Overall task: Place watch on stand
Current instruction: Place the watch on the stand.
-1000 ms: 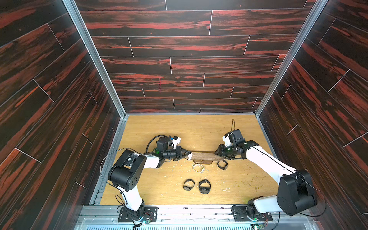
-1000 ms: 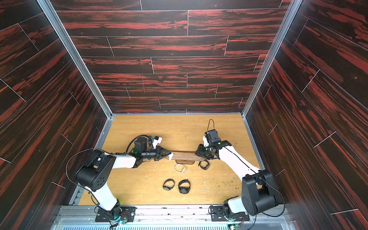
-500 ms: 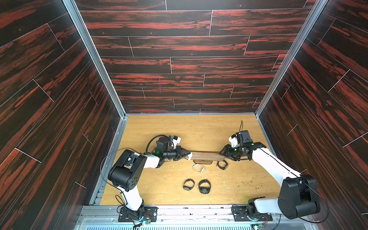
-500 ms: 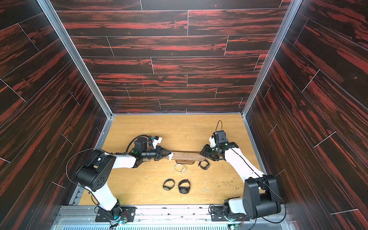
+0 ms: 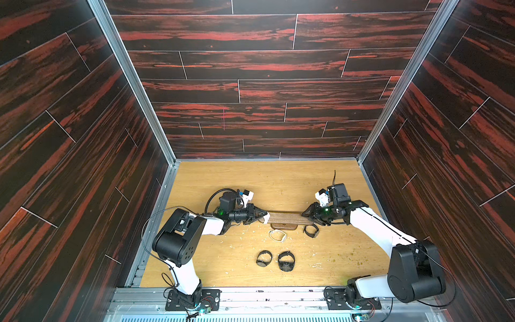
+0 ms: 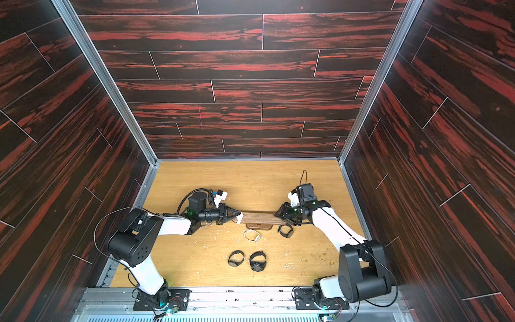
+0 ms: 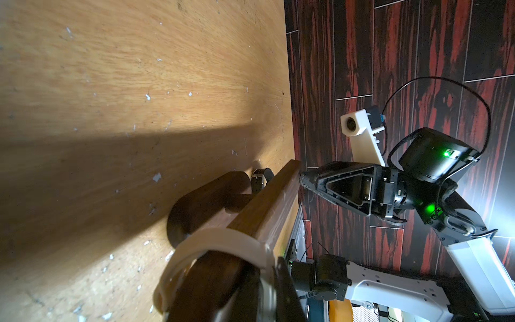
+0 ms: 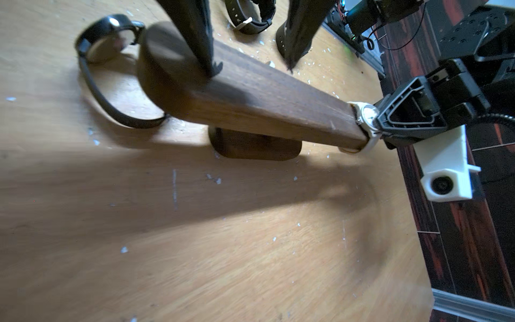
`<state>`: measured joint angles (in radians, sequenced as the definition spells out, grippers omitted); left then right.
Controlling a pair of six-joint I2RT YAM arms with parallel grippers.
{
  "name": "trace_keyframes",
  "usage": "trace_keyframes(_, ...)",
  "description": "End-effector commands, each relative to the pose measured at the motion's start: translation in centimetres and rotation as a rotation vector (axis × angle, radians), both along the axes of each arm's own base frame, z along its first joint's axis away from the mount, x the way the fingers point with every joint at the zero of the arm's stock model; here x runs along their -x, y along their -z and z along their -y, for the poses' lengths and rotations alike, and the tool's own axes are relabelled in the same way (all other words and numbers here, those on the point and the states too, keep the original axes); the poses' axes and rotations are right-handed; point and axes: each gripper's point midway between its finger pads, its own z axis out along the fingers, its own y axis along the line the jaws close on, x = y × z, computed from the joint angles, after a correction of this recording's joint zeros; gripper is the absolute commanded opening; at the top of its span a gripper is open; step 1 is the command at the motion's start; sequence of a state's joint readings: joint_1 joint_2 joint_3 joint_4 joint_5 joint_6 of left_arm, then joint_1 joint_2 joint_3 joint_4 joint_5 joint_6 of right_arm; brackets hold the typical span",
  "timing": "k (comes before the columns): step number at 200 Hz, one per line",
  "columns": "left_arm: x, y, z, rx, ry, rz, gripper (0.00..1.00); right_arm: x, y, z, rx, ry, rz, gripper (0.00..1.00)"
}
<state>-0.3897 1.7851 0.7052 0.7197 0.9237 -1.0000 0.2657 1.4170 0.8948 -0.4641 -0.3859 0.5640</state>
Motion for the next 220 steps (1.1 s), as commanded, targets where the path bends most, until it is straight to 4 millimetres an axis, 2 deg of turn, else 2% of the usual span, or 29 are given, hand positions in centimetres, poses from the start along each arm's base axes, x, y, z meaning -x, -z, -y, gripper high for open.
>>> trace_keyframes(1,-0.4,-0.2,0.7,0.010,0.000,0.020,0.00,0.5,1.5,-0.2,0.024,-0.004,-0.053,0.44)
trace_keyframes(94,-0.1,-0.1,2.6,0.028,0.021,0.013,0.00,0.2,1.6,-1.2,0.023,-0.022,-0.045,0.44)
trace_keyframes(220,0.3,0.0,4.9,0.000,0.046,0.015,0.02,0.2,1.9,-1.6,0.024,-0.037,-0.046,0.44)
